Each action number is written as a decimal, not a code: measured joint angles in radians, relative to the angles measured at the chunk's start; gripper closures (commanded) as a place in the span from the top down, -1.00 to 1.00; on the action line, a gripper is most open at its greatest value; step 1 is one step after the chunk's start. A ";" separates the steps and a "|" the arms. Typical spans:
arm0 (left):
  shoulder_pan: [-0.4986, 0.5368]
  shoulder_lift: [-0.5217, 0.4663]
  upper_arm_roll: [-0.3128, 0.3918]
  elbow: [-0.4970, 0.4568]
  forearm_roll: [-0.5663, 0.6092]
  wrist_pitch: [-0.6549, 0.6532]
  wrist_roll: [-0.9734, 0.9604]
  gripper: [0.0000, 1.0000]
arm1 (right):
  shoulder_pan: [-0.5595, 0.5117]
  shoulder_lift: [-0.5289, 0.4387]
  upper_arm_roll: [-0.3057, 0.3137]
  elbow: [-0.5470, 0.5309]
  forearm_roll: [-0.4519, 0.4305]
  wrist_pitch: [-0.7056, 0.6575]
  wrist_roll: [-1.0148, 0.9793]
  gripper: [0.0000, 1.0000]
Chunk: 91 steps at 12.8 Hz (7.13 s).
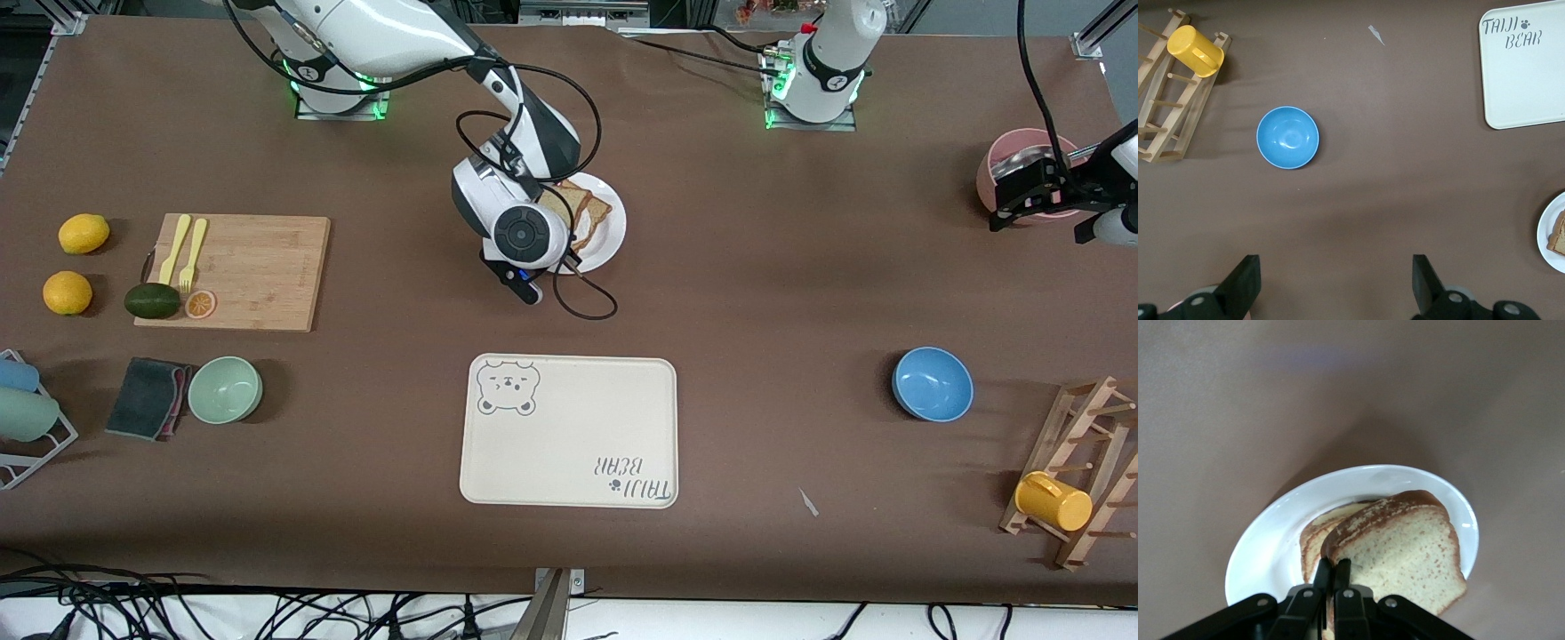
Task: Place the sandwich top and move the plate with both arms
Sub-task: 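Lower the bread onto the sandwich and open the right gripper, then withdraw the right gripper to rest while the left gripper moves toward the plate, then move the left gripper to the rim of the white plate, then grasp the plate rim with the left gripper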
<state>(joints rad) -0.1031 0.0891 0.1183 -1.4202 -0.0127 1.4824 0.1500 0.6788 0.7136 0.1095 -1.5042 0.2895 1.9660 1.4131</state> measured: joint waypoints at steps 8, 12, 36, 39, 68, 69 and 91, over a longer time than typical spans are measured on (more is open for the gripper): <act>0.002 0.002 0.001 0.000 0.000 -0.001 -0.001 1.00 | 0.027 0.011 -0.001 0.009 -0.039 0.041 0.018 1.00; 0.011 0.009 0.001 -0.003 0.000 -0.003 -0.003 1.00 | 0.013 -0.001 -0.023 0.117 -0.136 -0.107 0.010 1.00; 0.069 0.337 -0.063 -0.317 -0.729 0.180 0.353 1.00 | -0.699 -0.558 -0.163 0.041 -0.246 -0.414 -1.386 1.00; 0.057 0.337 -0.149 -0.409 -0.798 0.357 0.395 1.00 | -0.699 -0.681 -0.149 -0.103 -0.259 -0.410 -1.385 1.00; -0.010 0.486 -0.451 -0.737 -1.377 0.706 0.777 0.85 | -0.692 -0.692 -0.104 -0.133 -0.273 -0.351 -1.378 1.00; -0.021 0.488 -0.453 -0.738 -1.384 0.706 0.777 0.85 | -0.692 -0.692 -0.104 -0.133 -0.273 -0.351 -1.378 1.00; -0.095 0.529 -0.457 -0.738 -1.466 0.753 0.855 -0.17 | -0.693 -0.689 -0.117 -0.133 -0.271 -0.353 -1.379 1.00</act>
<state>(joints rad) -0.1984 0.6183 -0.3384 -2.1577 -1.4783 2.2359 1.0053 -0.0137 0.0242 -0.0071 -1.6372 0.0181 1.6127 0.0338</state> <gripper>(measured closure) 0.493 0.000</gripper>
